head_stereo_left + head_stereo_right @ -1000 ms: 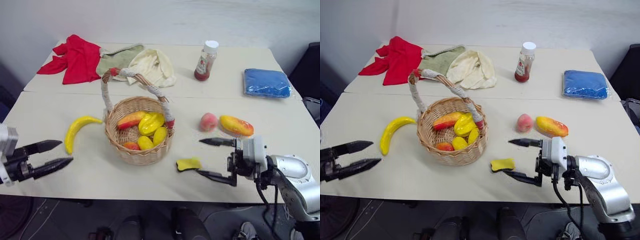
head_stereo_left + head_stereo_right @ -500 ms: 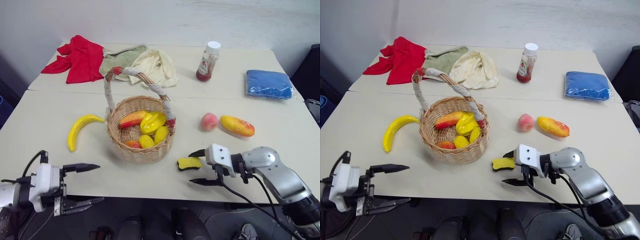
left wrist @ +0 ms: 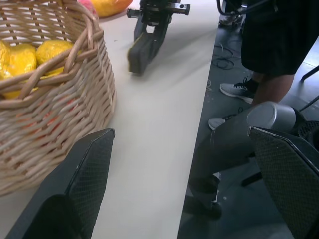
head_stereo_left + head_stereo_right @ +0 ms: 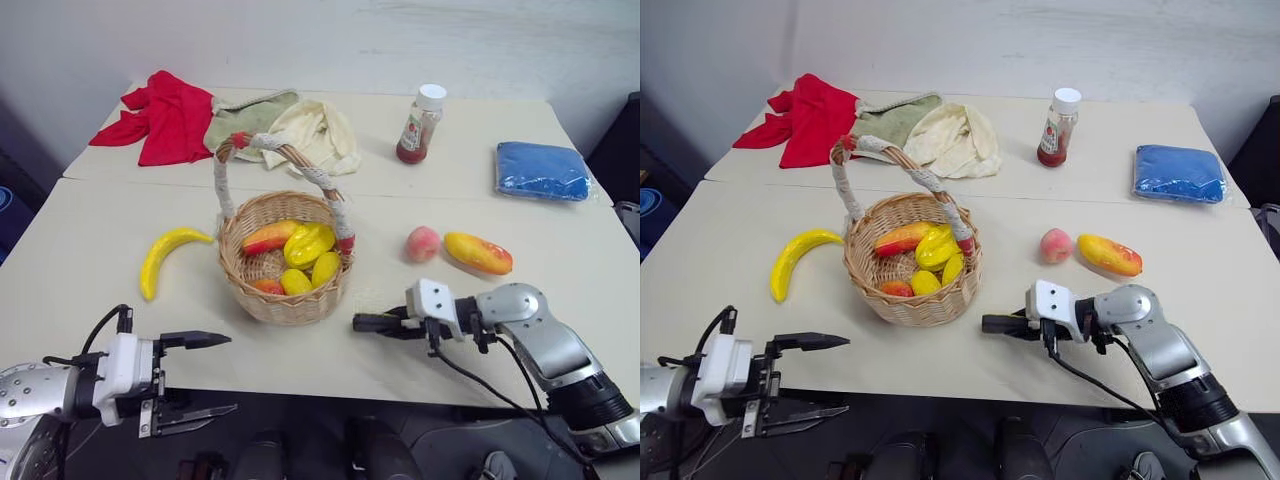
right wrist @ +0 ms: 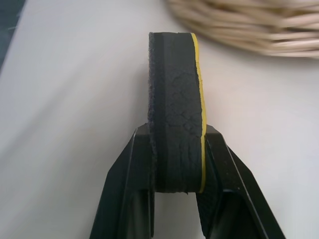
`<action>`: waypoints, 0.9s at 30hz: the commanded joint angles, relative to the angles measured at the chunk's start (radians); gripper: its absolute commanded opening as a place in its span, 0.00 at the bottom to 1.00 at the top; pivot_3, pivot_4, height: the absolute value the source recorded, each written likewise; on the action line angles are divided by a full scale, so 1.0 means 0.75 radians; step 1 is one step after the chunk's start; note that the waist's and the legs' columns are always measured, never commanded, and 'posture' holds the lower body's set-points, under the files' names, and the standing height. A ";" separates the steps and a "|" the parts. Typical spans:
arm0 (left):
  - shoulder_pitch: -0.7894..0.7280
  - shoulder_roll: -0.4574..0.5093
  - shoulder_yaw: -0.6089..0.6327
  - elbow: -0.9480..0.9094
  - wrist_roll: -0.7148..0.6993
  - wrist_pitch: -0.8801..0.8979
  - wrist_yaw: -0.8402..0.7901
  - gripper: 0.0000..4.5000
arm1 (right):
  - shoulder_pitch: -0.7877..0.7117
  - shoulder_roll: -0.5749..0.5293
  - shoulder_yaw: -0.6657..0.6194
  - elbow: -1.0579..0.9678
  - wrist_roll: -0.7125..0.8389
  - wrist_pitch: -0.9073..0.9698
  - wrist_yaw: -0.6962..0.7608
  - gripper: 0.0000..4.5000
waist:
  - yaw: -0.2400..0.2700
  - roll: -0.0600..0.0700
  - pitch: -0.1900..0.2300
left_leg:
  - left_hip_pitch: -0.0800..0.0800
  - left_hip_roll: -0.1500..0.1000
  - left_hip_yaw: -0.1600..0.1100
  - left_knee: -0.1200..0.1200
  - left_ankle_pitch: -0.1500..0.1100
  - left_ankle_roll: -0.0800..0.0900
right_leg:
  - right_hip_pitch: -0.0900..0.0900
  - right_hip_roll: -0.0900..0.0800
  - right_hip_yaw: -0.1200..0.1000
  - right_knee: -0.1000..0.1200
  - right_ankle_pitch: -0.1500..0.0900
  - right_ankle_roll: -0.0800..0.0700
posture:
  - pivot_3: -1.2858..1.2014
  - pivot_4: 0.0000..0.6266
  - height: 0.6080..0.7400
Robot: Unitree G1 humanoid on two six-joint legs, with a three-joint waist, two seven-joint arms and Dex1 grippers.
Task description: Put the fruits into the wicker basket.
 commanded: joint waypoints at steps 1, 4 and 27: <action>-0.046 -0.014 -0.053 -0.007 0.000 -0.007 0.023 1.00 | 0.141 -0.034 -0.221 -0.156 0.196 0.002 0.022 0.14 | 0.006 0.000 0.000 | 0.000 0.000 0.000 0.000 0.000 0.000 | 0.000 0.000 0.000 0.000 0.000 0.000 | 0.52 0.24 1.00; -0.092 -0.044 -0.102 -0.020 -0.022 0.016 0.066 1.00 | 0.341 -0.109 -0.463 -0.252 0.320 0.076 0.038 0.14 | 0.016 0.001 0.000 | -0.001 0.000 0.000 0.000 0.000 0.000 | 0.001 0.000 0.000 -0.001 0.000 0.001 | 0.52 0.24 1.00; -0.239 -0.036 -0.193 0.129 0.053 0.027 0.129 1.00 | 0.291 -0.272 -0.939 0.949 0.106 -0.495 -0.179 0.79 | -0.002 0.014 0.002 | 0.021 -0.001 0.007 -0.002 -0.001 0.003 | 0.022 0.004 0.006 -0.005 0.000 0.004 | 0.52 0.24 1.00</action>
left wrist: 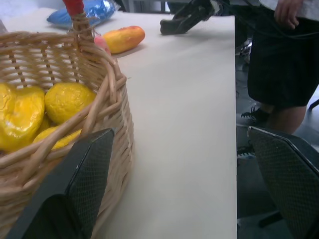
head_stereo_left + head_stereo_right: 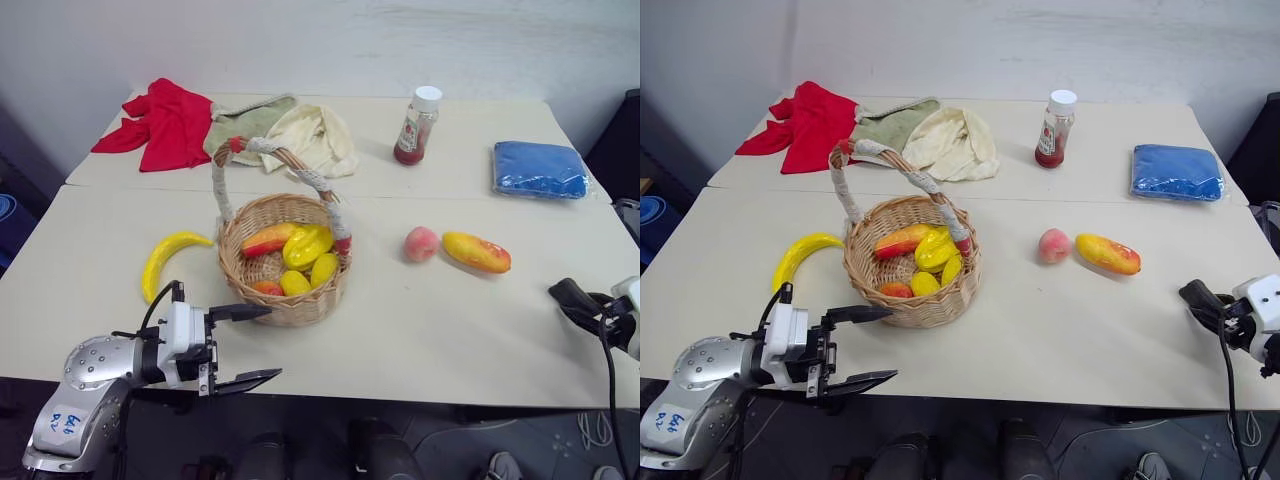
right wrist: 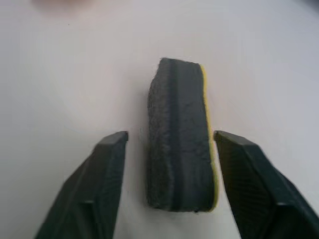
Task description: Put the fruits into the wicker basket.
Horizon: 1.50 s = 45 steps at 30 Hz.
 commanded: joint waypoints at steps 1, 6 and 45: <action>0.022 0.044 0.094 0.049 -0.013 0.006 -0.012 1.00 | 0.048 -0.009 -0.168 -0.115 0.155 -0.136 0.070 0.88 | 0.000 0.002 0.000 | 0.000 0.000 0.000 0.000 0.000 0.000 | 0.000 0.000 0.000 0.000 0.000 0.000 | 0.52 0.24 1.00; 0.094 0.038 0.271 0.131 -0.019 0.019 0.075 1.00 | 0.097 0.049 -0.165 -0.355 0.200 -0.378 0.137 0.99 | -0.004 0.002 0.000 | 0.001 0.000 0.000 0.000 -0.001 0.001 | 0.001 -0.001 0.000 0.000 0.000 0.001 | 0.52 0.24 1.00; -0.726 0.347 0.164 1.038 0.127 0.824 0.557 1.00 | -0.272 0.477 0.519 -1.450 0.453 0.186 0.042 0.99 | -0.008 -0.008 -0.003 | -0.023 0.011 0.000 -0.001 0.001 -0.012 | -0.028 0.001 -0.014 0.016 -0.004 -0.007 | 0.52 0.24 1.00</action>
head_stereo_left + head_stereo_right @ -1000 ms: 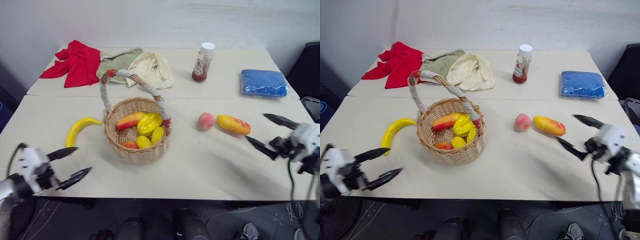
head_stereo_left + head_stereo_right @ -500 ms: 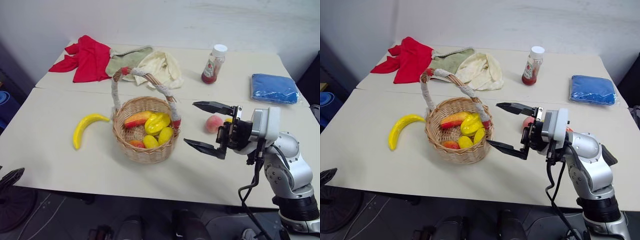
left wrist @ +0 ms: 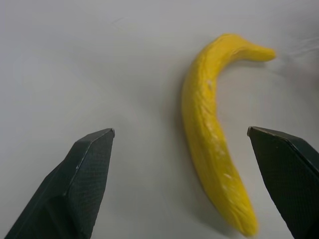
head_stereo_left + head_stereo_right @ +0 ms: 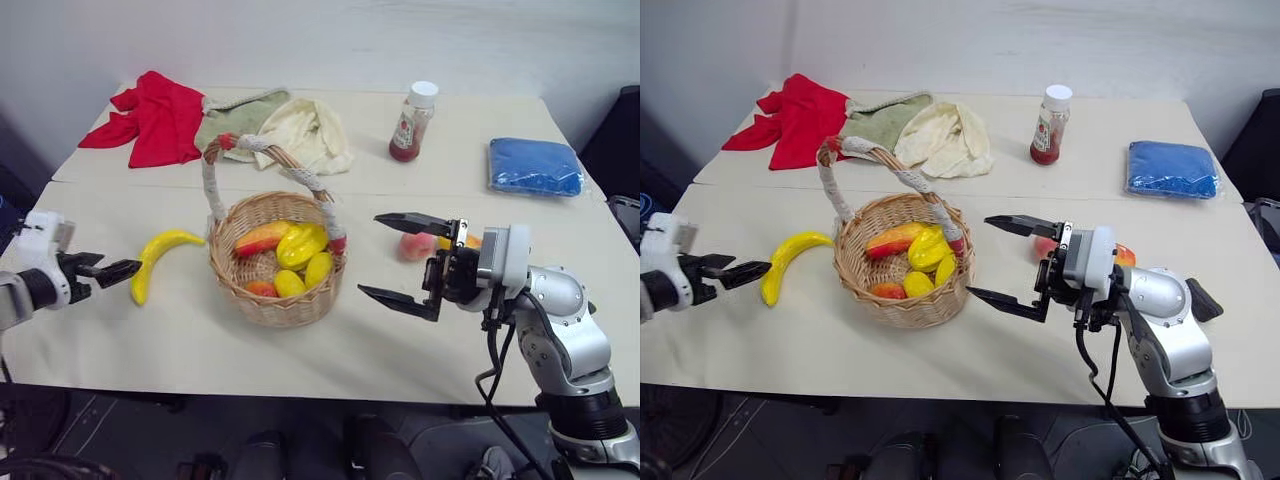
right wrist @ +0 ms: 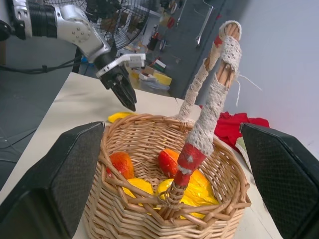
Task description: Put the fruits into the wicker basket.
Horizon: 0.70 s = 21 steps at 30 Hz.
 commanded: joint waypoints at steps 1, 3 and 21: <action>-0.079 -0.005 -0.042 0.068 0.025 0.006 -0.064 0.96 | 0.018 -0.012 -0.050 -0.046 0.001 -0.015 -0.019 1.00 | 0.008 0.000 0.000 | 0.000 0.000 0.001 0.001 0.000 0.000 | 0.000 0.000 -0.001 0.000 0.000 0.000 | 0.52 0.24 1.00; -0.117 -0.021 -0.075 0.123 0.040 0.006 -0.093 0.87 | 0.020 -0.021 -0.059 -0.038 -0.006 -0.018 -0.020 1.00 | 0.012 -0.001 0.000 | -0.001 0.000 0.003 0.003 0.000 0.000 | 0.000 -0.001 -0.001 0.000 0.000 0.000 | 0.52 0.24 1.00; 0.268 0.067 0.351 -0.114 -0.065 -0.465 -0.554 0.10 | 0.057 -0.064 -0.119 0.012 -0.034 -0.021 -0.017 1.00 | 0.008 -0.003 -0.001 | 0.001 0.001 0.006 0.004 -0.001 0.001 | -0.001 -0.005 0.001 0.001 0.001 0.002 | 0.52 0.24 1.00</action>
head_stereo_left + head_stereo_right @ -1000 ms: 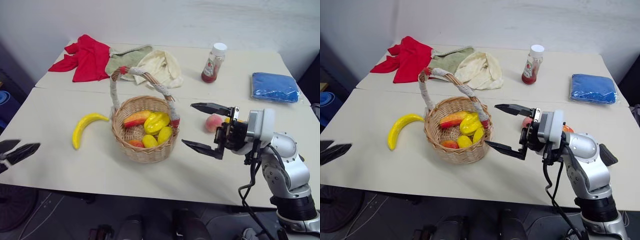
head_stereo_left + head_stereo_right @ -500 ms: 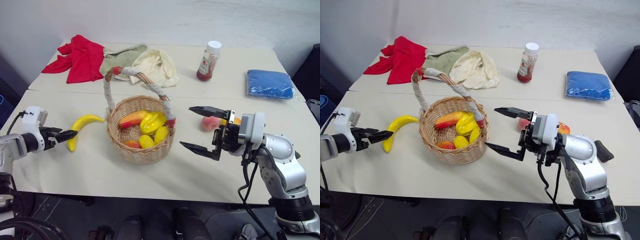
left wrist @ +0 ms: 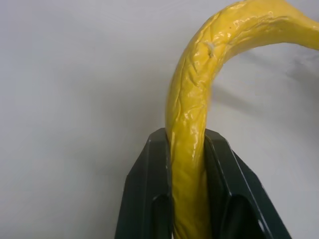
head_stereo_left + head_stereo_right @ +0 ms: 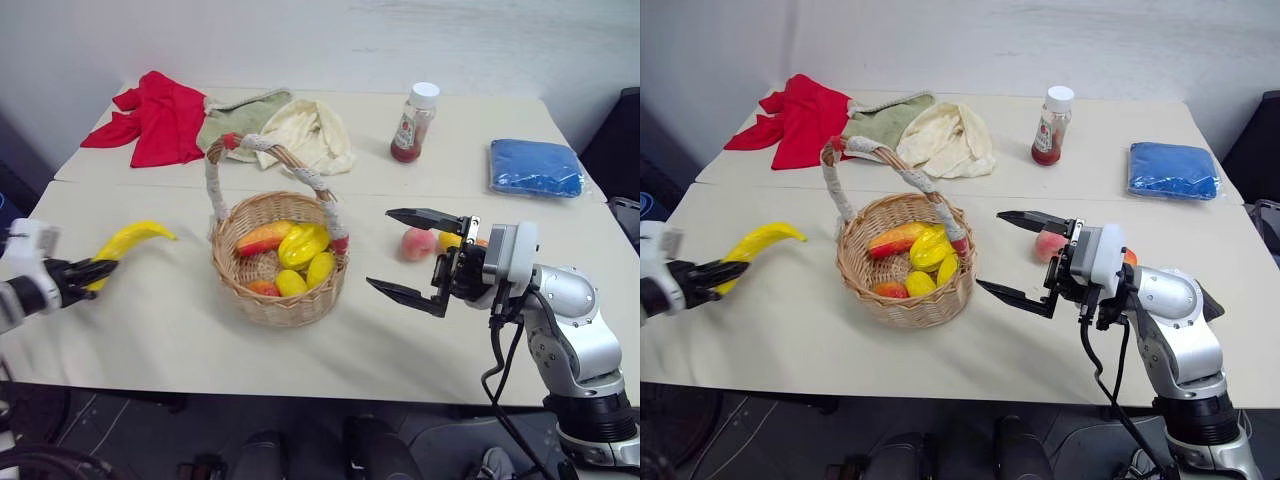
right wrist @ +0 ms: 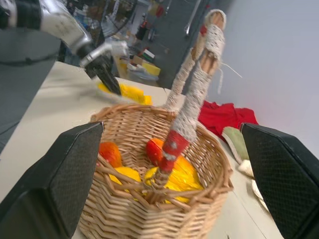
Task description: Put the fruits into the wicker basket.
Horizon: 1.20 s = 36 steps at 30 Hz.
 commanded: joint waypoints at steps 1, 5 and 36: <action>0.146 0.047 0.153 -0.309 -0.130 -0.083 -0.244 0.10 | 0.022 -0.025 -0.060 0.016 -0.015 -0.028 0.000 1.00 | 0.004 0.000 0.000 | -0.001 0.000 0.000 0.000 0.000 0.000 | 0.000 0.000 0.000 -0.004 0.000 0.000 | 0.52 0.24 1.00; 0.149 0.070 0.137 -0.668 -0.308 0.122 -0.273 0.10 | 0.065 -0.070 -0.130 0.085 -0.020 0.010 -0.014 1.00 | 0.028 0.000 0.000 | 0.000 0.000 -0.004 0.000 0.000 0.001 | 0.004 -0.003 -0.004 -0.010 0.000 -0.001 | 0.52 0.24 1.00; -0.100 -0.031 0.034 -0.714 -0.423 0.073 -0.353 0.71 | 0.622 -0.203 -0.482 0.087 -0.146 0.257 -0.246 1.00 | 0.030 0.003 0.002 | 0.004 0.002 0.009 0.006 -0.001 0.004 | 0.006 0.008 0.007 -0.009 0.003 0.003 | 0.52 0.24 1.00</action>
